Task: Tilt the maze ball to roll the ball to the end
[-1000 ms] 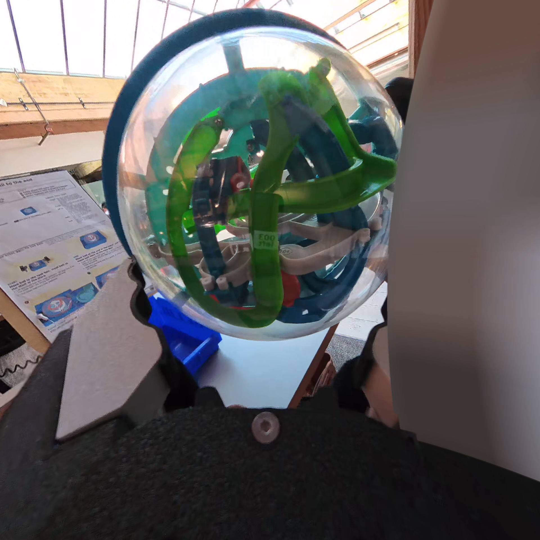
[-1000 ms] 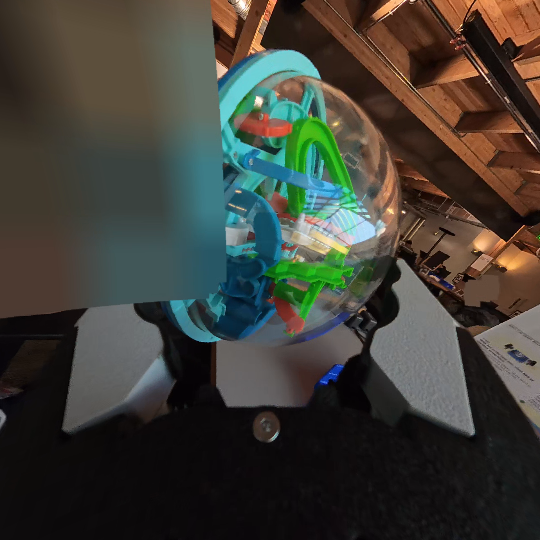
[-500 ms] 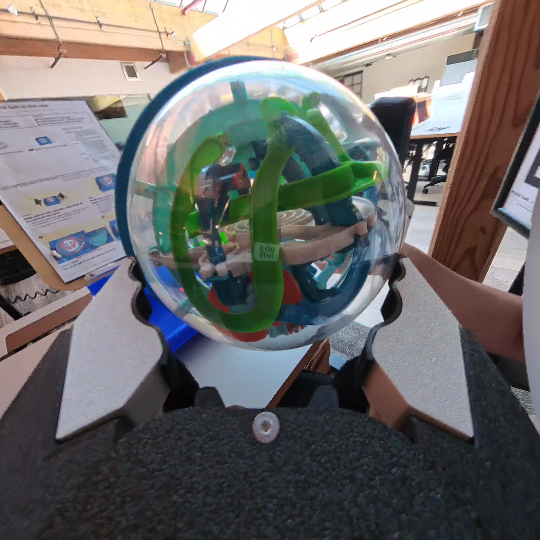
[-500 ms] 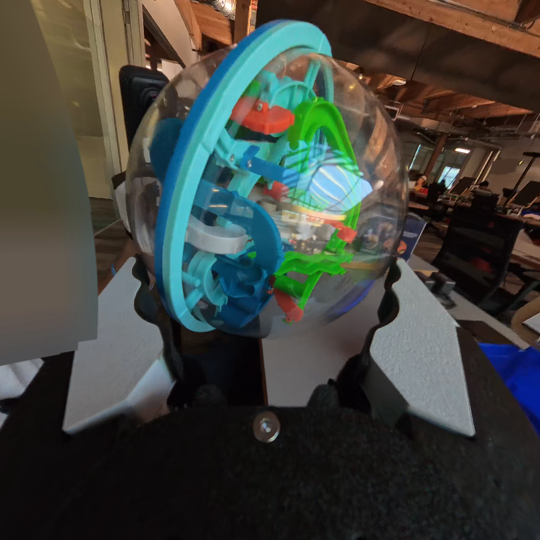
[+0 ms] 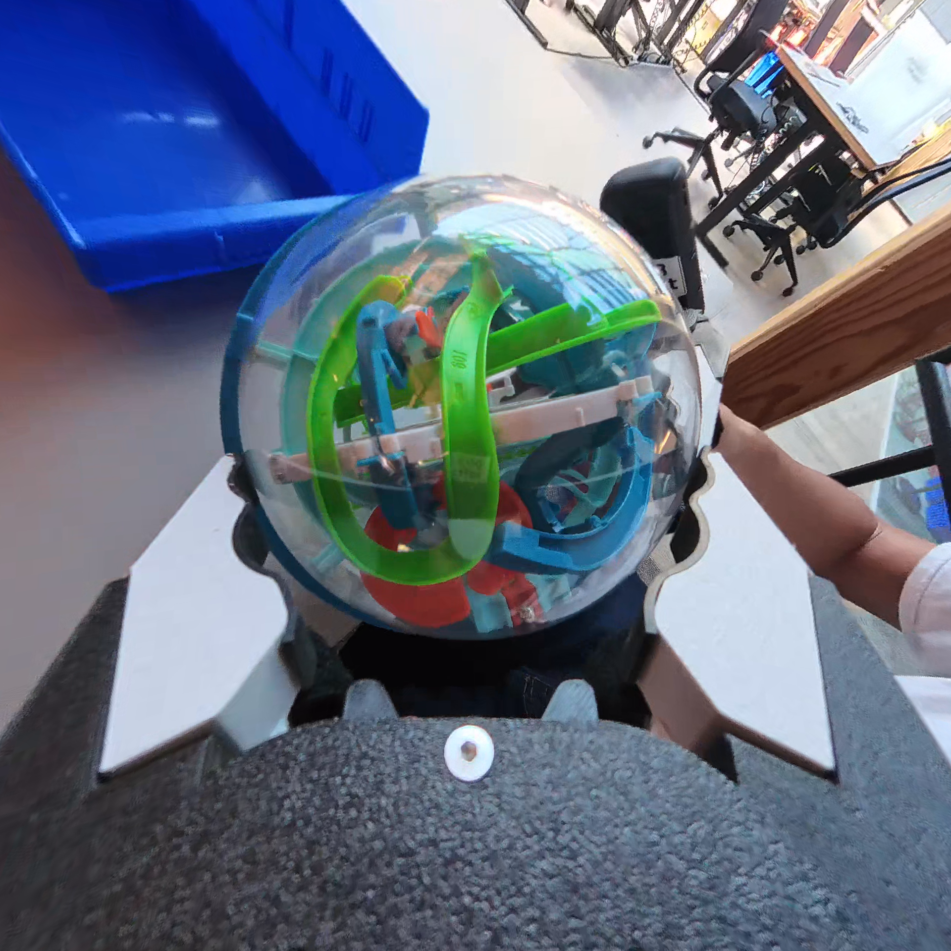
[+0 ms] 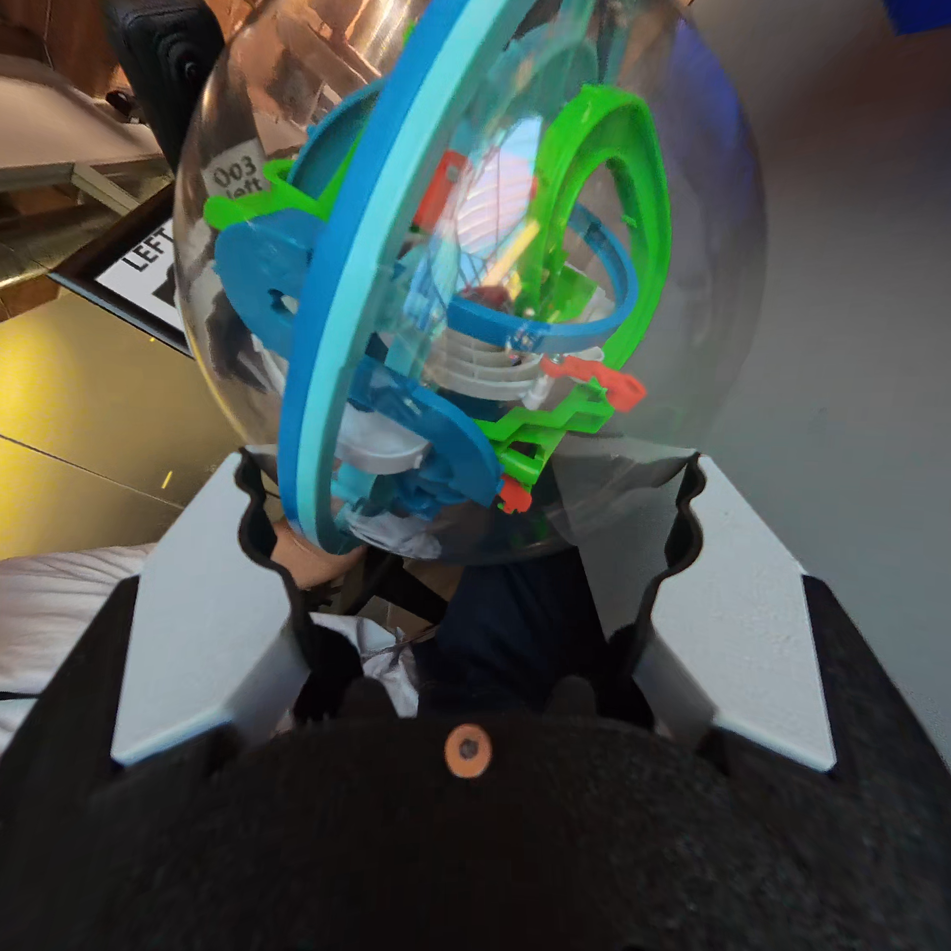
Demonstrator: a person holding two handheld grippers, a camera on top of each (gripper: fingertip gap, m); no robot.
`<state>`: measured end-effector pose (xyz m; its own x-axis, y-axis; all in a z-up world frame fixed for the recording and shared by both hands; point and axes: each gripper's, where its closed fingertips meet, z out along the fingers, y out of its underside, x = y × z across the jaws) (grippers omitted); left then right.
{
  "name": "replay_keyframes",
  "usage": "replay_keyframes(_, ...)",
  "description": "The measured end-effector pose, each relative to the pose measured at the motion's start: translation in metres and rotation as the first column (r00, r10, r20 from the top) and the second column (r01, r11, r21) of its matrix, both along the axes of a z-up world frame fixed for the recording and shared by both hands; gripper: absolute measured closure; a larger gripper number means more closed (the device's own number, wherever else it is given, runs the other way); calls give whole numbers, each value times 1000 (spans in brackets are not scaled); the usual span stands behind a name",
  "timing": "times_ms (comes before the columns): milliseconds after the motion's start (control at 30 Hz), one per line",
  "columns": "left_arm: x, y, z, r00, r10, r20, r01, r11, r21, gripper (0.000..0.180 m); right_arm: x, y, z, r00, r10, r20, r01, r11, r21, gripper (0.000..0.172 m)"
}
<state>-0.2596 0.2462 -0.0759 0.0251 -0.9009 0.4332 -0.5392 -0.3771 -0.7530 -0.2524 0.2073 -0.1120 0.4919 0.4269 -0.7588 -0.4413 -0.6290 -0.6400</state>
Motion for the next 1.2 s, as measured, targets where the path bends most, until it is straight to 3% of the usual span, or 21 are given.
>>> replay_keyframes(200,5,7,-9,998,-7,-67,7,1000,-7,24,-1,4,-13,996,17,-91,-22,998,-50,19)
replay_keyframes(533,9,2,-12,969,-165,-184,181,981,73,24,2,-9,-23,991,118,62,-113,991,-78,19)
replay_keyframes(667,15,1,-10,946,-215,-243,243,966,91,24,34,-5,-11,980,12,198,-27,997,73,19)
replay_keyframes(767,25,0,-9,926,-251,-282,287,953,94,24,44,-2,5,977,-50,209,9,981,192,22)
replay_keyframes(867,34,1,-7,903,-278,-327,324,941,93,24,44,2,-5,960,-68,272,27,988,155,25)
replay_keyframes(967,41,1,-5,888,-300,-350,352,931,97,24,44,2,-9,968,-67,240,37,992,124,26)
replay_keyframes(1200,42,0,-4,898,-301,-321,350,930,108,24,44,1,-10,971,-64,231,39,993,113,26)
